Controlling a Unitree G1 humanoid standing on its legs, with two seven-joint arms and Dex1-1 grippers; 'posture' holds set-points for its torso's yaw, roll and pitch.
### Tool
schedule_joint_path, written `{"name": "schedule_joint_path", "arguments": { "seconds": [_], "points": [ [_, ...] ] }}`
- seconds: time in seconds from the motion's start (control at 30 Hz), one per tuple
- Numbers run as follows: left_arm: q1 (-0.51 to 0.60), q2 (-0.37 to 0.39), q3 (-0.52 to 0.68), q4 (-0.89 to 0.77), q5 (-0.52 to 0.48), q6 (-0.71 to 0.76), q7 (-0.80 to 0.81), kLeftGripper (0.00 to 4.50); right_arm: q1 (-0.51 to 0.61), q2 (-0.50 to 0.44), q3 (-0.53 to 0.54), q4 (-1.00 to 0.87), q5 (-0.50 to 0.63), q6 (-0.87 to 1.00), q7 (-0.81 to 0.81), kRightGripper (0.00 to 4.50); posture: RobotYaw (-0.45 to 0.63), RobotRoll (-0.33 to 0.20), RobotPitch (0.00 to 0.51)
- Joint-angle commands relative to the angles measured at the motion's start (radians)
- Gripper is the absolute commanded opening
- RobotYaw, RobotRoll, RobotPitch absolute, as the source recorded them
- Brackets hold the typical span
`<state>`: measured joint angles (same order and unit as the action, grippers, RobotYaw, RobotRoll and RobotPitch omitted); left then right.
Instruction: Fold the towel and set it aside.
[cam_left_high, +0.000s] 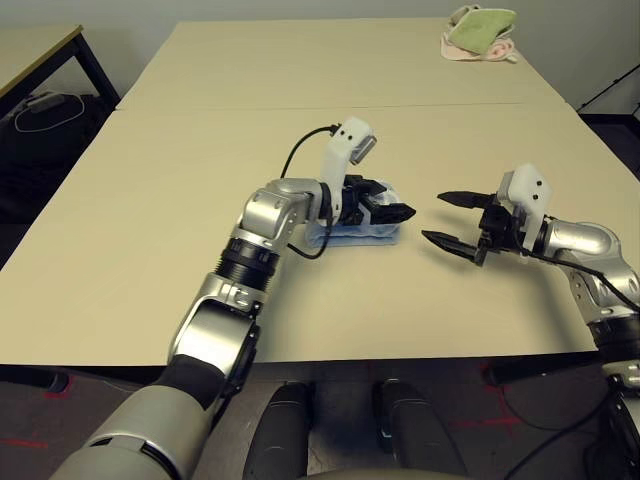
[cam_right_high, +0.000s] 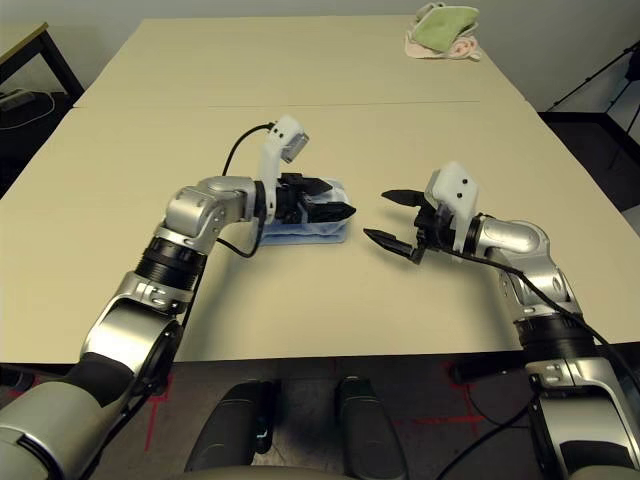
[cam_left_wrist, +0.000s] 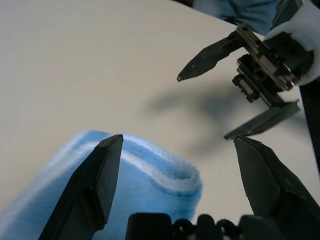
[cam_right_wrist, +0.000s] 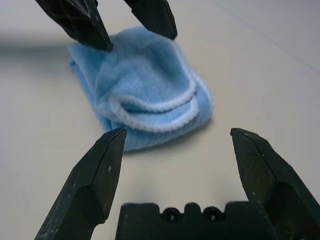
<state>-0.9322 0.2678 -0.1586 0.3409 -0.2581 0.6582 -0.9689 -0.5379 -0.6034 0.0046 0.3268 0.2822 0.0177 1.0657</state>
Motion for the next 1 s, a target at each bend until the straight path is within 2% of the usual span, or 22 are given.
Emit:
{"name": "schedule_joint_path", "arguments": {
  "seconds": [0.03, 0.23, 0.33, 0.47, 0.77, 0.8, 1.0],
  "points": [
    [0.011, 0.050, 0.042, -0.053, -0.033, -0.052, -0.041, 4.49, -0.027, 0.024, -0.017, 0.017, 0.028, 0.021, 0.005, 4.50, 0.08, 0.000, 0.086],
    [0.105, 0.128, 0.067, -0.165, -0.068, -0.042, -0.061, 4.49, -0.038, 0.038, -0.009, 0.032, 0.025, 0.026, 0.013, 4.50, 0.09, 0.000, 0.085],
    [0.188, 0.161, 0.058, -0.215, -0.047, -0.080, -0.051, 4.49, -0.050, 0.043, -0.005, 0.042, 0.023, 0.027, 0.020, 4.50, 0.10, 0.000, 0.085],
    [0.253, 0.187, 0.063, -0.260, -0.052, -0.078, -0.034, 4.50, -0.059, 0.044, -0.006, 0.038, 0.030, 0.034, 0.038, 3.54, 0.10, 0.000, 0.084],
    [0.260, 0.216, 0.076, -0.240, -0.047, -0.136, -0.027, 4.50, -0.062, 0.030, -0.013, 0.033, 0.033, 0.047, 0.066, 0.13, 0.10, 0.000, 0.094],
    [0.256, 0.217, 0.076, -0.229, -0.044, -0.157, -0.030, 4.50, -0.062, 0.028, -0.013, 0.032, 0.034, 0.049, 0.068, 0.02, 0.10, 0.000, 0.095],
    [0.225, 0.225, 0.063, -0.132, -0.022, -0.237, -0.054, 4.50, -0.063, 0.023, -0.014, 0.029, 0.032, 0.055, 0.074, 0.02, 0.10, 0.000, 0.112]
  ]
}}
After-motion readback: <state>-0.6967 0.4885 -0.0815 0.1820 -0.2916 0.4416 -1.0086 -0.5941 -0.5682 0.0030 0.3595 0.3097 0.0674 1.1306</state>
